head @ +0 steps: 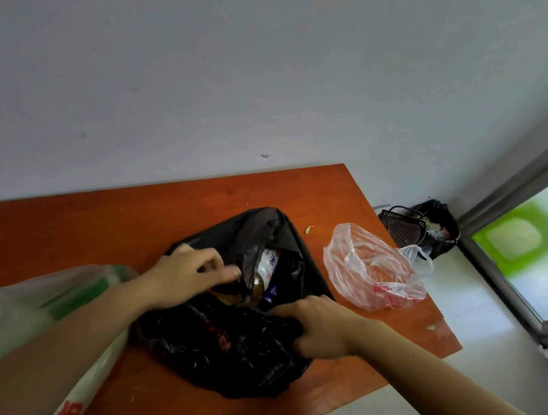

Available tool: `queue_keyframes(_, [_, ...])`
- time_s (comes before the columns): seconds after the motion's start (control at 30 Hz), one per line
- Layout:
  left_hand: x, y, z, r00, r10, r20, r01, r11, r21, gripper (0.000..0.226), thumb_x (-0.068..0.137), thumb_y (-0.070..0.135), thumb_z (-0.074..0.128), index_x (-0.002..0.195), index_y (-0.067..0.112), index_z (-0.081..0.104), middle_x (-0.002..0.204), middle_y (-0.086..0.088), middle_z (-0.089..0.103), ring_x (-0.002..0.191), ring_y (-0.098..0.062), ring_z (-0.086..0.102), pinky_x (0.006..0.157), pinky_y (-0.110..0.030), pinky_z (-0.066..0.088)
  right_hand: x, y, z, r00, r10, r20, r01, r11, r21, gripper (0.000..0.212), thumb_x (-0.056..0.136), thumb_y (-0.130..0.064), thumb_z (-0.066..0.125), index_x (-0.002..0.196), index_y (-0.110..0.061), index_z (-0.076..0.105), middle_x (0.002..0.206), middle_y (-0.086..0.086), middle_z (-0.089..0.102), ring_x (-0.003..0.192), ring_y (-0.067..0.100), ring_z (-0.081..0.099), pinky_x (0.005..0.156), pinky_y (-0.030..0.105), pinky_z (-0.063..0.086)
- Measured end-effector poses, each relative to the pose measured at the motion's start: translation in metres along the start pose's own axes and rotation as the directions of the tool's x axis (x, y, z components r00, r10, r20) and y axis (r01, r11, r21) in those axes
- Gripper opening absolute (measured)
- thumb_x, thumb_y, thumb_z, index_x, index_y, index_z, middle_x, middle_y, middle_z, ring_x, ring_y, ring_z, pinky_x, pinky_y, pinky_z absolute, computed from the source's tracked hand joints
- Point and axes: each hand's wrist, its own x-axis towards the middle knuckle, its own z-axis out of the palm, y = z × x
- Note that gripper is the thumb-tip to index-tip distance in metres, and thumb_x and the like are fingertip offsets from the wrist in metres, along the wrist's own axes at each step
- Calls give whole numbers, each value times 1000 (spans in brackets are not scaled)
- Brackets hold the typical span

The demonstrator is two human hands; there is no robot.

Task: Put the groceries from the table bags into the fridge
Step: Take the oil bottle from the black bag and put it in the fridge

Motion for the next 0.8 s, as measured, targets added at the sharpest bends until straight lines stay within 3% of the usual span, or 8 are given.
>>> queue_keyframes(0.13, [-17,28,9,968,-82,235,-37,886,462,64,58,81,63,99,35,44,104,8,55,96,-17,54,85,-35,45,11,-6,8,999,28,40,-27,999,-16,54,76,-11,51,126,-32,52,87,6,66,74,22,60,66,42,53])
queue_keyframes(0.27, [-20,28,-2,960,57,273,-107,980,170,5,81,39,73,82,34,72,79,10,70,73,-8,62,64,-26,43,15,-6,17,997,26,78,-25,1000,-11,57,77,-5,46,126,-31,56,100,4,68,85,24,62,72,43,53])
queue_keyframes(0.33, [-24,31,-15,976,97,197,-89,995,-47,9,83,26,73,85,34,76,66,22,69,60,7,59,55,-13,42,15,-4,18,995,24,94,-25,1000,10,57,75,-5,44,124,-29,59,110,-1,68,97,21,62,83,40,52])
queue_keyframes(0.47, [-20,18,-36,991,-109,-82,25,736,-676,12,78,22,71,73,15,79,75,-8,75,69,-14,69,66,-22,55,14,-3,19,990,57,133,-58,998,5,41,79,-1,46,109,-19,67,110,-3,68,100,20,60,87,33,47])
queue_keyframes(0.53, [-8,-8,-36,905,-296,-305,48,784,-619,20,82,23,71,66,14,76,68,-8,72,68,-21,67,64,-27,51,15,1,23,975,135,175,-123,989,-80,21,79,1,48,75,-17,57,76,-3,58,72,23,51,69,35,43])
queue_keyframes(0.6, [3,-46,-30,803,-405,-436,305,909,-284,28,85,27,70,60,15,68,58,-3,63,61,-21,61,53,-28,39,14,10,27,941,253,225,-199,951,-238,23,82,0,51,64,-13,44,66,1,44,58,21,39,61,37,37])
queue_keyframes(0.73, [14,-100,-4,742,-636,-212,648,762,-18,30,88,25,68,63,10,62,61,-4,59,60,-23,61,44,-23,37,-5,39,32,829,486,277,-339,830,-442,23,93,-16,52,114,-7,57,110,11,59,96,27,59,76,39,46])
queue_keyframes(0.8, [16,-98,0,693,-717,-78,671,681,-294,12,90,11,65,84,1,64,64,-11,57,57,-26,59,33,-21,39,-13,58,31,796,528,297,-469,847,-251,16,88,-17,56,103,-12,57,97,8,59,81,19,57,70,33,45])
